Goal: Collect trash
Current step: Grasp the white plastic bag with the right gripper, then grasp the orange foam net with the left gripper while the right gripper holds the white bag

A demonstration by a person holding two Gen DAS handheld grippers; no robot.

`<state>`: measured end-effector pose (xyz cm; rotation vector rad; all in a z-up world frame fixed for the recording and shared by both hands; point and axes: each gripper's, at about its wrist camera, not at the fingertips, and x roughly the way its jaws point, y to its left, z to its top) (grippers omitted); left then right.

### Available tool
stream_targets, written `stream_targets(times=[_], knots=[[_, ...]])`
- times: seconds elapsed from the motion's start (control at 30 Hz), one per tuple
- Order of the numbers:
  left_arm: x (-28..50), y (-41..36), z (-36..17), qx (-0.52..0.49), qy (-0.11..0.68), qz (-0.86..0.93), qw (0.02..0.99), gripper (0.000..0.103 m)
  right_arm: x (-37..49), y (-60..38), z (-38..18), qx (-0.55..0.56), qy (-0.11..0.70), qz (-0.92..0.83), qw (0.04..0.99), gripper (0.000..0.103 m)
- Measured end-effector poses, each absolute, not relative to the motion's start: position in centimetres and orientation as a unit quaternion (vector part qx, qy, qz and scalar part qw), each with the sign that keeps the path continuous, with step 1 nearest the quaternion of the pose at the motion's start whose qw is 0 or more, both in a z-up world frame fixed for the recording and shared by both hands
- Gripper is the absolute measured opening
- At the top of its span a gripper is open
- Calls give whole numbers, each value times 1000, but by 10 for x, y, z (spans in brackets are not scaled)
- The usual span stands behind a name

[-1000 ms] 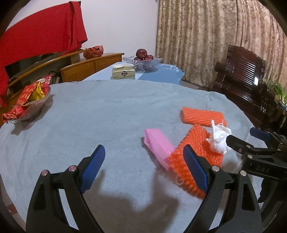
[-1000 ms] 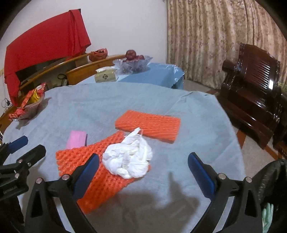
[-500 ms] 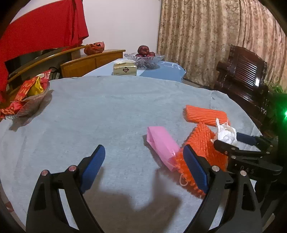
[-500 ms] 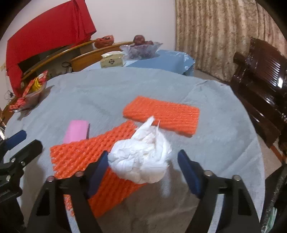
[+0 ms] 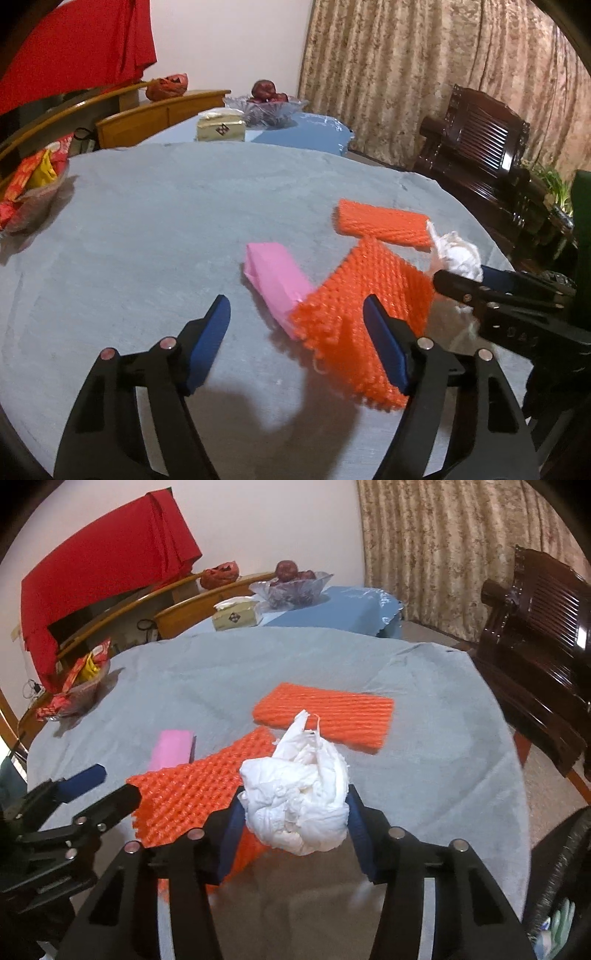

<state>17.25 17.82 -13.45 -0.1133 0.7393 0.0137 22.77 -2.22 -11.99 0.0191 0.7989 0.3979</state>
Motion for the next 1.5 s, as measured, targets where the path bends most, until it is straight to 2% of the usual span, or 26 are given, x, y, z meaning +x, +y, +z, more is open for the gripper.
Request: stream_targets(times=[0.1,0.2,0.27,0.5,0.67,0.83,0.9,0.97,1.03,1.13,1.4,1.5], knots=[[174,175,-138,-61,367,4,928,67,221,-33,-118,3,384,185,904,52],[175,171,-141,-66,372,-2,926,55,214,-43,-117,-6,383,177,906,52],[176,166,-142,-65,375,-5,925,41,211,-49,-118,-5,384,174,907,52],[173,151,-140,-61,378,-20,924,13,200,-67,-119,6,390,165,906,52],[162,140,-134,-64,373,-31,925,8,191,-77,-116,13,389,163,907,52],[147,122,-134,-66,378,-47,922,9,182,-87,-113,12,389,160,907,52],[142,117,-136,-65,384,-49,920,15,179,-90,-113,13,389,158,907,52],[138,114,-137,-60,384,-46,920,43,176,-94,-114,13,390,155,907,52],[135,114,-137,-57,382,-38,922,54,174,-98,-114,15,391,152,908,52],[136,117,-139,-57,386,-29,920,63,172,-102,-114,17,390,150,908,52],[159,116,-154,-58,403,-34,913,65,171,-107,-113,18,389,144,910,52],[163,112,-159,-65,412,-45,908,55,171,-109,-112,18,389,141,910,52]])
